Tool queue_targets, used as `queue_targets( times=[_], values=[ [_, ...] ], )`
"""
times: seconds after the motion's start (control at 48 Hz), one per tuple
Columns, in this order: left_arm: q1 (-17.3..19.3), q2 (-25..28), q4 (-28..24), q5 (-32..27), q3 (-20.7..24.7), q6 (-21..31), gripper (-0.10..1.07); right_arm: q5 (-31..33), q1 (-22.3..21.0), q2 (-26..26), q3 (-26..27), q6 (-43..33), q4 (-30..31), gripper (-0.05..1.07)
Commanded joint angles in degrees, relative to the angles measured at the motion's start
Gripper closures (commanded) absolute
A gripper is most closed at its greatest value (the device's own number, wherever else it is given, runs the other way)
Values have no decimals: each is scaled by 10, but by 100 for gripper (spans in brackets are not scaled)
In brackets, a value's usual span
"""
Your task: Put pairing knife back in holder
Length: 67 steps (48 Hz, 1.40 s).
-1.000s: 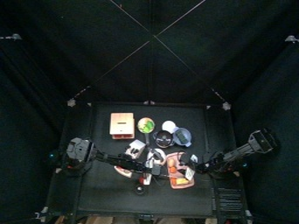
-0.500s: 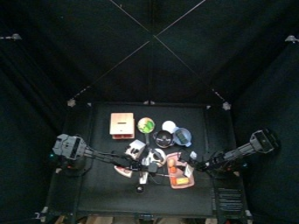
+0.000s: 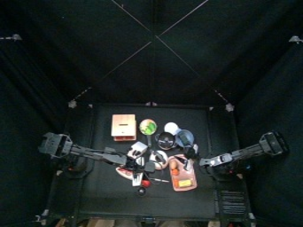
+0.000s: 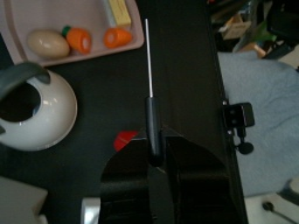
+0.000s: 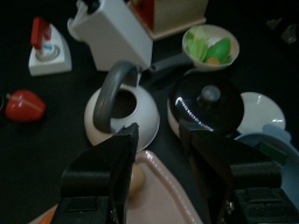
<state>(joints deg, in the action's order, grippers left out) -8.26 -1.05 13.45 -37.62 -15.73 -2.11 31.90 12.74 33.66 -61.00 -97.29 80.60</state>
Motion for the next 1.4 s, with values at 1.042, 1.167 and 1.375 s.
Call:
queue_targets(
  times=[1.042,1.167,1.375],
  values=[
    [-98,-46,-268,-516,155,526,66,-18,-69,14,2,3,15,23],
    [-96,-42,-228,-516,137,528,66,-20,-69,13,8,2,20,23],
    [-93,-41,-219,-504,108,533,66,-42,-78,-13,32,-4,51,23]
  ],
)
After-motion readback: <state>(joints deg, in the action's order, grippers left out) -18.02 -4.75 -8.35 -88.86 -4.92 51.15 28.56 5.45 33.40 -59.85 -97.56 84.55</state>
